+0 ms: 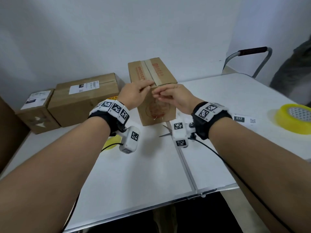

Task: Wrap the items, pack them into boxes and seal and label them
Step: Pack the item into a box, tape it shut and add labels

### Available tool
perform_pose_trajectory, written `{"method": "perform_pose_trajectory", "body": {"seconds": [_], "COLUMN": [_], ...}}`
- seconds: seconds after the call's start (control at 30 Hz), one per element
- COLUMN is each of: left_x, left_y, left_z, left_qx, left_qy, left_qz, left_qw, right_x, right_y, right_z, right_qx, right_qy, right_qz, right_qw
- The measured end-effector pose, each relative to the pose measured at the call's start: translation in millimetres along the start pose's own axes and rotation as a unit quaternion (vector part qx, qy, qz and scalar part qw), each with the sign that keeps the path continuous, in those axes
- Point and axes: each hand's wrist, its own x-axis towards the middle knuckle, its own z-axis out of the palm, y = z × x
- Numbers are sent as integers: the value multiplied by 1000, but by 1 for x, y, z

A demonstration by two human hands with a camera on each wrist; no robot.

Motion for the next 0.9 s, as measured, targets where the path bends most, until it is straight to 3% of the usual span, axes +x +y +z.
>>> {"method": "perform_pose_trajectory", "body": {"seconds": [0.13,0.27,0.5,0.57,0.7,0.9], "left_x": [5,6,3,4,3,1], "left_y": [-7,-10,-12,-7,15,45], "left_z": [-1,4,5,5,10,12], "left_qx": [-10,-34,-6,15,74,-33], "left_qy": [-9,-10,-14,-7,-4,-14], "left_qz": [6,9,16,14,10,60], "left_qw": [1000,999,1000,1000,997,998], "right_x": [12,13,3,0,9,2], "right_y": [14,36,65,60,45,41], "right_z": [18,13,-4,-9,-25,-45], "right_qx": [87,99,-22,-25,-66,-172], "right_qy": [19,46,91,117,268,243], "right_qz": [17,59,185,175,109,79], "right_qw": [996,992,978,977,955,951]}}
